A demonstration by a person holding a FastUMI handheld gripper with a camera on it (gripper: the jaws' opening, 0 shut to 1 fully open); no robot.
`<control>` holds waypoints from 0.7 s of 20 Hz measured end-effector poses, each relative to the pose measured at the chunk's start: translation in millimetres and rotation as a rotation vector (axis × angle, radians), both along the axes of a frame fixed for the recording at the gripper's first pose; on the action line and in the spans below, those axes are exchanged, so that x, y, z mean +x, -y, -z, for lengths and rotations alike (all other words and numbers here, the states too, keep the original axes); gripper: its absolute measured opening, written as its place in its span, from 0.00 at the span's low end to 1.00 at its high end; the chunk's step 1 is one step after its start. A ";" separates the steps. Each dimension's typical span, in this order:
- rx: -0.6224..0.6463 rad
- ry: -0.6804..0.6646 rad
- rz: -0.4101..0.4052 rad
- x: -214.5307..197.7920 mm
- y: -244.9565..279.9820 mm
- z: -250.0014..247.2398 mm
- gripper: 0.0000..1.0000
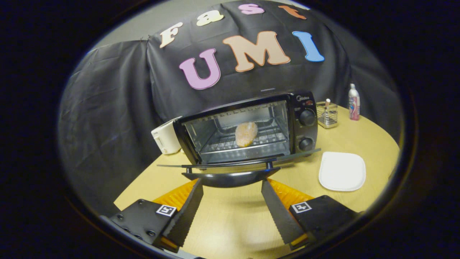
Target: Open the toaster oven, put the food inside, and close the toaster oven door.
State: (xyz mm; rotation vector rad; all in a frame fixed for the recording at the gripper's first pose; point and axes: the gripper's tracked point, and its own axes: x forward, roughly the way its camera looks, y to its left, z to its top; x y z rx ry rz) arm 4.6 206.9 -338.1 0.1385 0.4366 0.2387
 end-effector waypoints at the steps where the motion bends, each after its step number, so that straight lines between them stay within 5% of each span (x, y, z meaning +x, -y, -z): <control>1: 0.007 -0.002 -0.006 5.7 -3.2 -4.4 1.00; 10: -0.049 0.115 0.060 86.3 1.4 -66.3 0.99; 14: -0.038 0.198 0.039 84.2 -3.0 -105.4 0.99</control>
